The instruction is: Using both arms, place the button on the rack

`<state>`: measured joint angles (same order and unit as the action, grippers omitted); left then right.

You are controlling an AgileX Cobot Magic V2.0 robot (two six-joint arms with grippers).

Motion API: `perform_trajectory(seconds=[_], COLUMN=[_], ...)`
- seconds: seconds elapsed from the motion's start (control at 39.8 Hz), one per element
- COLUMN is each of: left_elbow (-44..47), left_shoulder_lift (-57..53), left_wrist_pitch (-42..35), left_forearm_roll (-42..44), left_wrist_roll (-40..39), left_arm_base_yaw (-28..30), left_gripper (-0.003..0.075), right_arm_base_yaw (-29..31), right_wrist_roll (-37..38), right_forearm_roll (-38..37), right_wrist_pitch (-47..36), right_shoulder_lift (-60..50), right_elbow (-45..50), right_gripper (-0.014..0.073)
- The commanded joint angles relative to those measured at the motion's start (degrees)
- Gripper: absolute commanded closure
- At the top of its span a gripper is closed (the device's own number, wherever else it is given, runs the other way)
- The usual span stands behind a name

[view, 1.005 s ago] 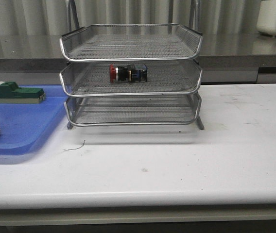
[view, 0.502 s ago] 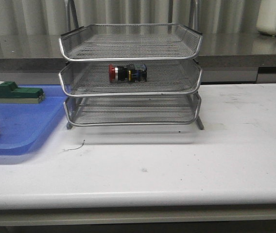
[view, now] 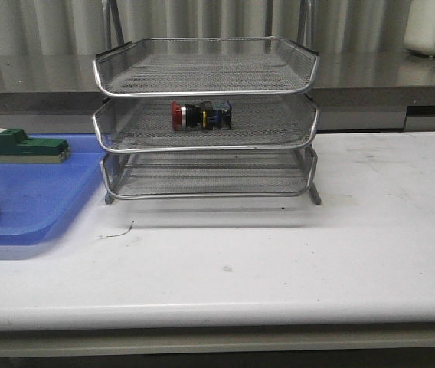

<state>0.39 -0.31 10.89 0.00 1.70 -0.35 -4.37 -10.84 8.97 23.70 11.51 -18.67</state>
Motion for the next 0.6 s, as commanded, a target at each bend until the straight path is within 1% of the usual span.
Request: perform_trajectory(seconds=[0.0,0.13,0.25,0.38,0.48,0.58], left_elbow=[0.50,0.50,0.50,0.50,0.50,0.50], left_shoulder_lift=[-1.20,-1.20,-1.20,-1.20,-1.20,-1.20], left_wrist_pitch=[-4.91,-4.91,-4.91,-4.91,-4.91,-4.91], left_forearm_roll=[-0.45,-0.45,-0.45,-0.45,-0.45,-0.45], left_wrist_roll=[-0.44,-0.44,-0.44,-0.44,-0.44,-0.44], left_arm_base_yaw=[-0.03,-0.03,-0.03,-0.03,-0.03,-0.03], left_gripper=[0.0739,0.0739,0.0739,0.0739,0.0739,0.0739], right_arm_base_yaw=[0.43,0.43,0.43,0.43,0.43,0.50], right_wrist_roll=[-0.14,-0.14,0.13,2.40,4.65,5.15], right_forearm_roll=[-0.24,-1.65,-1.65,-1.65,-1.65,-1.65], right_wrist_pitch=[-4.78,-8.25,-13.56,-17.49,-18.28,-17.77], right_shoulder_lift=[0.59,-0.30,-2.53,-6.36,-10.21,-13.20], right_elbow=[-1.44,1.32,7.70,14.51,17.98,20.20], right_gripper=[0.0653,0.0653,0.0653,0.0653,0.0653,0.0653])
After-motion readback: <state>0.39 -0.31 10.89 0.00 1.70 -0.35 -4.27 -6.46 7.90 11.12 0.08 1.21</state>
